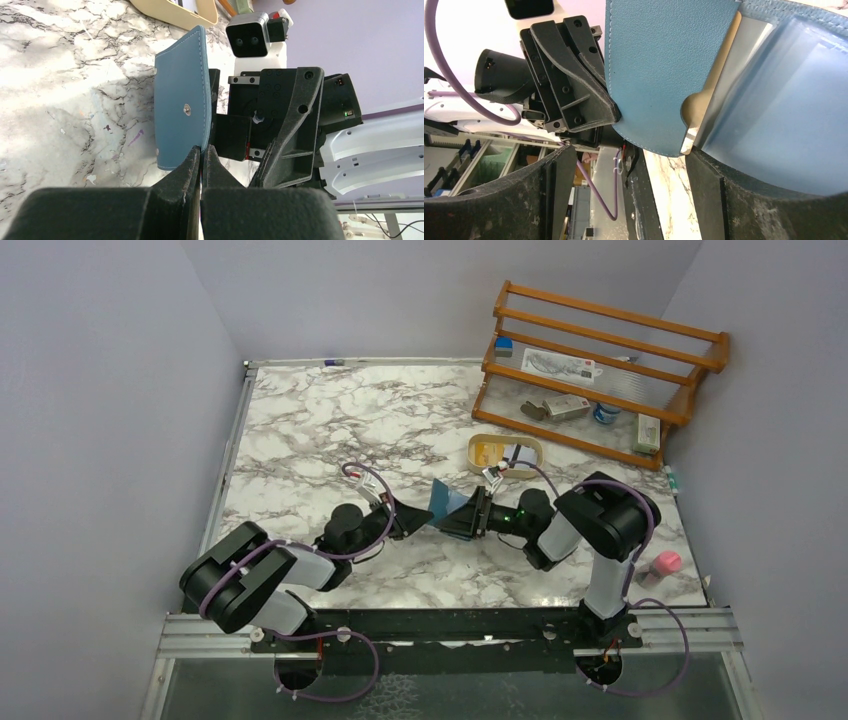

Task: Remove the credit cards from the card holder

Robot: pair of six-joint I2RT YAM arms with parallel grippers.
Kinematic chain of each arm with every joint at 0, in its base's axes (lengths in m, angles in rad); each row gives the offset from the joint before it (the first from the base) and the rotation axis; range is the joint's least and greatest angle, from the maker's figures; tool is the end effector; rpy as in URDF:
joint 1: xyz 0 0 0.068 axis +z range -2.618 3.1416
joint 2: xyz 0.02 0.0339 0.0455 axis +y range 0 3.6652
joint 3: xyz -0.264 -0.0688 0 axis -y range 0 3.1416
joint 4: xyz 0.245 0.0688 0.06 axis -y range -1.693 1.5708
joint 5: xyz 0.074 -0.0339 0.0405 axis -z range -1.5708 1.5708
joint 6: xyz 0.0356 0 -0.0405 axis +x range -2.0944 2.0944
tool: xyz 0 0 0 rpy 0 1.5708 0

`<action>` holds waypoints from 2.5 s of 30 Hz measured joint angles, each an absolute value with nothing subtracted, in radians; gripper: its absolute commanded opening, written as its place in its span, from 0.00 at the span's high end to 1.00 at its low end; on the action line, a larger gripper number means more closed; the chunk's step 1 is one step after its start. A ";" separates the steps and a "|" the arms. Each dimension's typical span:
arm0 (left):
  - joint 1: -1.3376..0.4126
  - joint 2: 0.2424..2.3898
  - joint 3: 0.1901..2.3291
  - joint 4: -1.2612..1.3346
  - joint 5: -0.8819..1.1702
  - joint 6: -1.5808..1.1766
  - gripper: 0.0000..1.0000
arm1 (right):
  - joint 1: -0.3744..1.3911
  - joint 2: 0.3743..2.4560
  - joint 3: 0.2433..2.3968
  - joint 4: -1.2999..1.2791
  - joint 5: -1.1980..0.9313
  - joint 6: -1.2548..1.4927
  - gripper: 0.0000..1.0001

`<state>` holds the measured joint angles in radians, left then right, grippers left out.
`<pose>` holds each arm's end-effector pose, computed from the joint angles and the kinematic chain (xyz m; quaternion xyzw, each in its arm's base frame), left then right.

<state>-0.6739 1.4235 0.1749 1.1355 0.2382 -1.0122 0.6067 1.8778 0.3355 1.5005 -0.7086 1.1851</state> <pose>0.1695 -0.1461 0.1490 -0.0467 0.7434 -0.5527 0.3737 0.2067 0.1717 0.1177 -0.0371 0.7173 0.6633 0.2101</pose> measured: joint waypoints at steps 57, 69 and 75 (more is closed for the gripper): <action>-0.616 1.518 0.152 1.106 0.326 -0.982 1.00 | 0.636 1.883 0.562 1.283 -0.853 0.878 0.16; -0.603 1.526 0.149 1.089 0.347 -0.982 1.00 | 0.656 1.877 0.588 1.176 -0.847 0.853 0.18; -0.603 1.526 0.142 1.100 0.357 -0.984 1.00 | 0.662 1.816 0.603 1.031 -0.848 0.815 0.18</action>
